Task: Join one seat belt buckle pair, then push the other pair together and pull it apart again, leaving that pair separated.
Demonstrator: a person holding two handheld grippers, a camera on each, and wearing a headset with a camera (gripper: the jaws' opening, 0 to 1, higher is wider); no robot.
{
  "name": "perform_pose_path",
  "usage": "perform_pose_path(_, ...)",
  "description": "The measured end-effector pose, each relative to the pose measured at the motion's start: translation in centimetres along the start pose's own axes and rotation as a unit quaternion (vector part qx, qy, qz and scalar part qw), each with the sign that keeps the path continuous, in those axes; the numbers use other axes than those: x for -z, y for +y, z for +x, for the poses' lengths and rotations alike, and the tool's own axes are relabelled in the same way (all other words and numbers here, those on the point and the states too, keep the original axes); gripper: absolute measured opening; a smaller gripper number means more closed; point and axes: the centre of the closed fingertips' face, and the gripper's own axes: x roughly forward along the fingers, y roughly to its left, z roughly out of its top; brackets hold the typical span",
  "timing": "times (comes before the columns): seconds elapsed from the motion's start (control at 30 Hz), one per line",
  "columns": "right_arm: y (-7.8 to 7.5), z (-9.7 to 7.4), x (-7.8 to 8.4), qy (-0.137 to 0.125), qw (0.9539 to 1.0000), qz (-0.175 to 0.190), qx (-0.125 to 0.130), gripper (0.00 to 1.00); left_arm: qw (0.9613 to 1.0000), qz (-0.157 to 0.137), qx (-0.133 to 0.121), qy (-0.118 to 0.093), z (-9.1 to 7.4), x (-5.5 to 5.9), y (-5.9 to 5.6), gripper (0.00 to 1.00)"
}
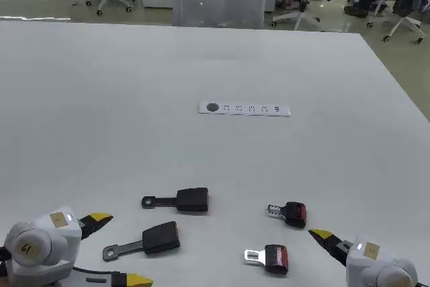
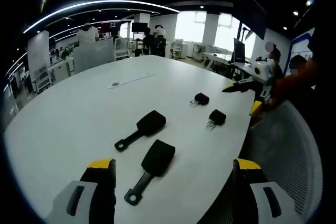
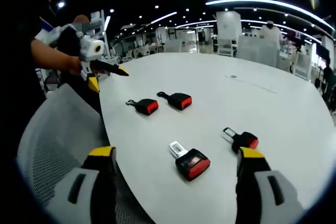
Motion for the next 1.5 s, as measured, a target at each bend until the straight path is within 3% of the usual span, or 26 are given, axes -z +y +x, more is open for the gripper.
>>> perform_pose_path(0.77, -0.23, 0.08, 0.31, 0.0, 1.0, 0.006, -0.002, 0.96, 1.0, -0.001, 0.001, 0.007, 0.62, 0.07, -0.17, 0.94)
perform_pose_path(1.5, -0.17, -0.35, 0.36, -0.003, 1.0, 0.004, 0.003, 0.95, 0.9999, 0.005, -0.003, 0.009, 0.08, 0.12, -0.37, 0.94)
